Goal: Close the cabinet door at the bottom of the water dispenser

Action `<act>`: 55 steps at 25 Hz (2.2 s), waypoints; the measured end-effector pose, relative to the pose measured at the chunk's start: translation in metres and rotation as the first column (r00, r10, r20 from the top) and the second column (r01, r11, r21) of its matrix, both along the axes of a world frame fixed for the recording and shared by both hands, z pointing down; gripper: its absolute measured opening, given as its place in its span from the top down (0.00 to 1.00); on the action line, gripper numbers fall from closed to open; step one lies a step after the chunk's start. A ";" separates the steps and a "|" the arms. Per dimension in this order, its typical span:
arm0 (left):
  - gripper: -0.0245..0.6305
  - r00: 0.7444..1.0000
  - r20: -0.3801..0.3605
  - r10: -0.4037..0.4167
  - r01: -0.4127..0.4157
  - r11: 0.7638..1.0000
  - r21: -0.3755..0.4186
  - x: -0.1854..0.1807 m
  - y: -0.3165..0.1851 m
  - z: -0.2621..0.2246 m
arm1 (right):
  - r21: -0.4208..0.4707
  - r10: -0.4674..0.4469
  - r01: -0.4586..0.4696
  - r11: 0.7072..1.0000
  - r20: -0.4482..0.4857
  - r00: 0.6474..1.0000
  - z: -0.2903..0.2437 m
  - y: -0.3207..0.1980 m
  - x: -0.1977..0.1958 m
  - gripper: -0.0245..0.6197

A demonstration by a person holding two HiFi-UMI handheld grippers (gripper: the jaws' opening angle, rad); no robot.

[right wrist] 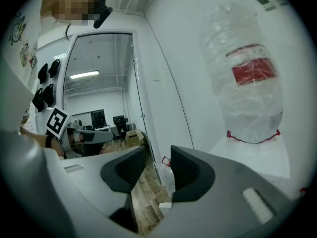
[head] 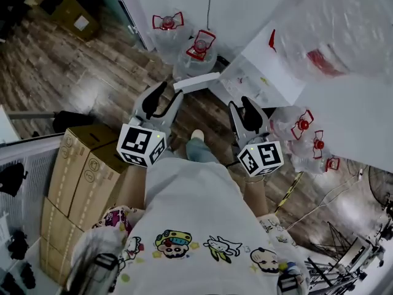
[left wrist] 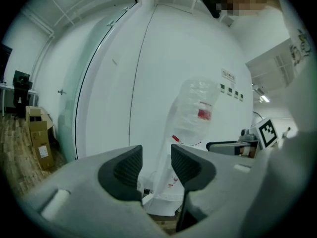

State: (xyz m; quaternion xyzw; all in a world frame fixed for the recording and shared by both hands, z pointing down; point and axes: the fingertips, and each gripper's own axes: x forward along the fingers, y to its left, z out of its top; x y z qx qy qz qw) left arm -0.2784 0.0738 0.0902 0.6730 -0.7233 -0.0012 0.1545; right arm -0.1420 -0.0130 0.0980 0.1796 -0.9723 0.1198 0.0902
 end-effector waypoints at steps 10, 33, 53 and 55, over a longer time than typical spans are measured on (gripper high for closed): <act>0.69 0.995 -0.027 -0.096 0.094 0.993 -0.064 0.007 -0.020 0.029 | -0.045 -0.167 0.165 0.985 -0.044 0.985 0.025 -0.034 -0.018 0.73; 0.69 0.994 -0.085 -0.073 0.055 0.979 -0.197 -0.023 -0.005 0.153 | -0.167 -0.178 0.162 0.973 -0.087 0.980 0.130 -0.016 -0.063 0.73; 0.69 0.995 -0.093 -0.025 0.000 0.965 -0.263 -0.039 -0.027 0.343 | -0.229 -0.165 0.121 0.966 -0.182 0.969 0.303 -0.022 -0.071 0.73; 0.68 0.995 -0.098 -0.021 -0.006 0.961 -0.275 -0.040 -0.028 0.364 | -0.242 -0.164 0.116 0.963 -0.187 0.969 0.320 -0.021 -0.072 0.73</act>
